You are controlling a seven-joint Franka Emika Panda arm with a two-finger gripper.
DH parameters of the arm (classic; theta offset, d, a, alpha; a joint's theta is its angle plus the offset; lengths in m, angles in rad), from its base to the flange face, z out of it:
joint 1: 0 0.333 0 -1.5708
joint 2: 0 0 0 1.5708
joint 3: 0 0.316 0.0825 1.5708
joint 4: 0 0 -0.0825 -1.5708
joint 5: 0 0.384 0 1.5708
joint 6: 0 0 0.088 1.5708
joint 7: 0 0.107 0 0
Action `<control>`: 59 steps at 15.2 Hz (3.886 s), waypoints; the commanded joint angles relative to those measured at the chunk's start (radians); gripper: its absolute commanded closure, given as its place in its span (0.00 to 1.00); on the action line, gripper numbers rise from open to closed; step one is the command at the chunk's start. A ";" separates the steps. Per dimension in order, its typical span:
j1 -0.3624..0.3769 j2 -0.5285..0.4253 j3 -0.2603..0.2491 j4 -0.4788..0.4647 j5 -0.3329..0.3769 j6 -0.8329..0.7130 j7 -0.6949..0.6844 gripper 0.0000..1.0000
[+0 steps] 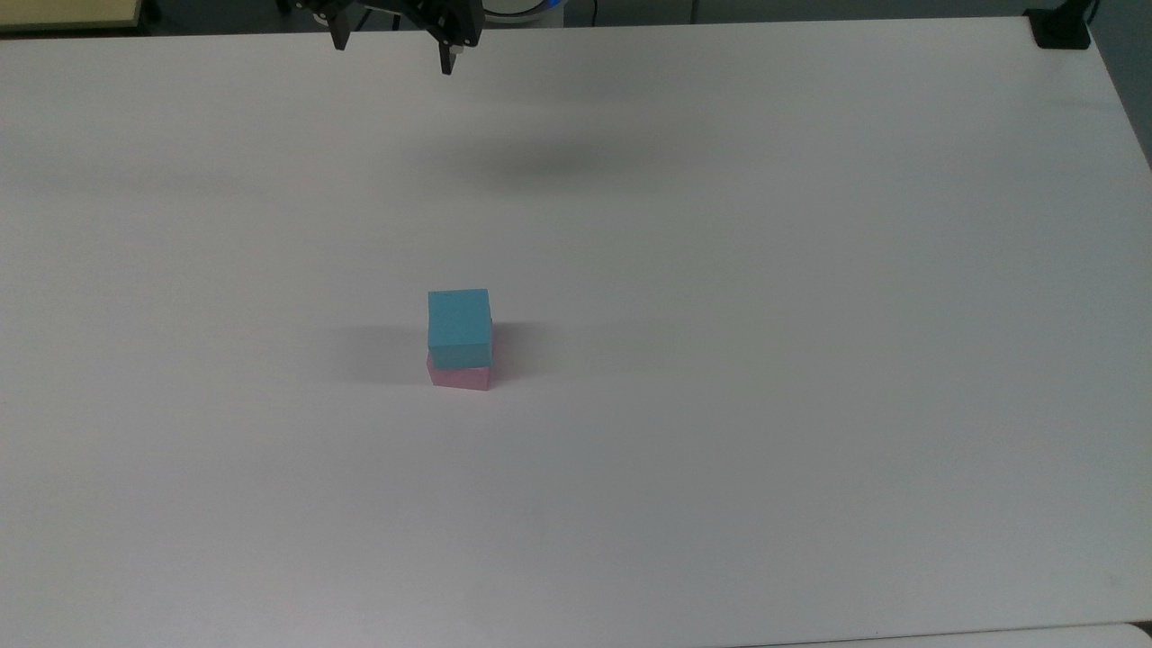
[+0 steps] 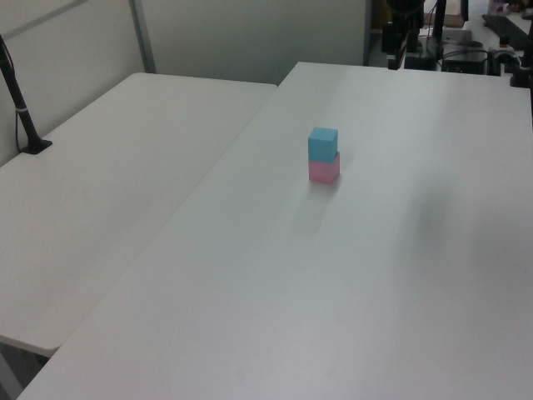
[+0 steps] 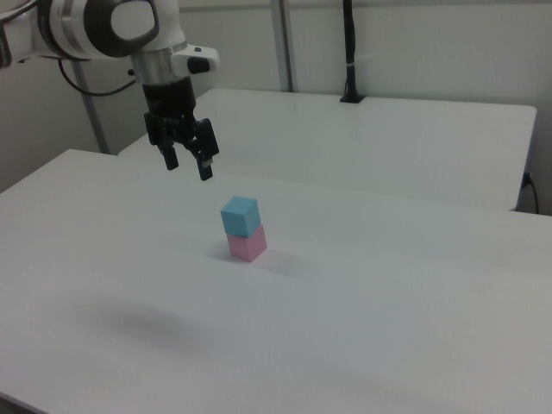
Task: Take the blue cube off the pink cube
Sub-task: 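Open the gripper and begin moving toward the stacked cubes, then lower the open gripper around the light-blue cube atop the pink cube, then close the gripper on the light-blue cube, then lift the light-blue cube off the pink cube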
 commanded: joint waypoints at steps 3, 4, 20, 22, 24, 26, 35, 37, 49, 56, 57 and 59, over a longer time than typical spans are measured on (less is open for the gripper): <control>0.004 -0.005 0.014 -0.021 -0.002 0.023 -0.014 0.00; 0.004 -0.005 0.014 -0.019 -0.002 0.023 -0.014 0.00; 0.023 0.125 0.014 0.099 0.011 0.027 -0.031 0.00; 0.011 0.170 0.014 0.146 0.042 0.030 -0.033 0.00; 0.007 0.200 0.015 0.156 0.051 0.094 -0.023 0.00; 0.004 0.235 0.015 0.156 0.050 0.148 -0.022 0.00; 0.006 0.400 0.045 0.196 0.050 0.354 -0.028 0.00; 0.009 0.441 0.052 0.196 0.050 0.398 -0.033 0.00; 0.014 0.490 0.058 0.186 0.022 0.419 -0.083 0.14; 0.014 0.429 0.058 0.197 0.031 0.394 -0.079 0.00; 0.011 0.431 0.054 0.197 0.028 0.382 -0.083 0.00; 0.009 0.434 0.048 0.196 0.022 0.380 -0.091 0.00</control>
